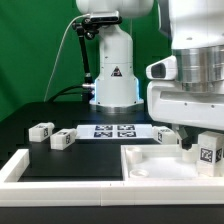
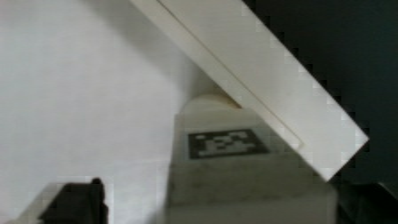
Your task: Assemble one leg
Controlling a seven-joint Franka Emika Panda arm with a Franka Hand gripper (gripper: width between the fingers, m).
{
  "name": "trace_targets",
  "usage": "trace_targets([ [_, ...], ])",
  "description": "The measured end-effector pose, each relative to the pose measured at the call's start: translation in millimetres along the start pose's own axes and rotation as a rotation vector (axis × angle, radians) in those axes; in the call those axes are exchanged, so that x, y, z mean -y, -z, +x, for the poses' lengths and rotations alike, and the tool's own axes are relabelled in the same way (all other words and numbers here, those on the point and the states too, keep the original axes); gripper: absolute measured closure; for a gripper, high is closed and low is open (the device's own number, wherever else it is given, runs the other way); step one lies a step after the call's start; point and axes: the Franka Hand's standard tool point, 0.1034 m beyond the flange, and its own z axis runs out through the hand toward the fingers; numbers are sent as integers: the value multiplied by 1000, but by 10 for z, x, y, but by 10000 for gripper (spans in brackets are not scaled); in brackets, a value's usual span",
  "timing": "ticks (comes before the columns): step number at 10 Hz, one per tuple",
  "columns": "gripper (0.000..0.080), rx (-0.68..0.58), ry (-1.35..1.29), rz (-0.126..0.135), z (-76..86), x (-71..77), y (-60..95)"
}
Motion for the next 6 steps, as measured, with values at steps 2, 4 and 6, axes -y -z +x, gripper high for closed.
trace_targets([
  [2,178,1,81,3,10,-3,7],
  [4,355,1,78,1,8,-7,-2],
  [6,513,1,72,1,10,-9,-3],
])
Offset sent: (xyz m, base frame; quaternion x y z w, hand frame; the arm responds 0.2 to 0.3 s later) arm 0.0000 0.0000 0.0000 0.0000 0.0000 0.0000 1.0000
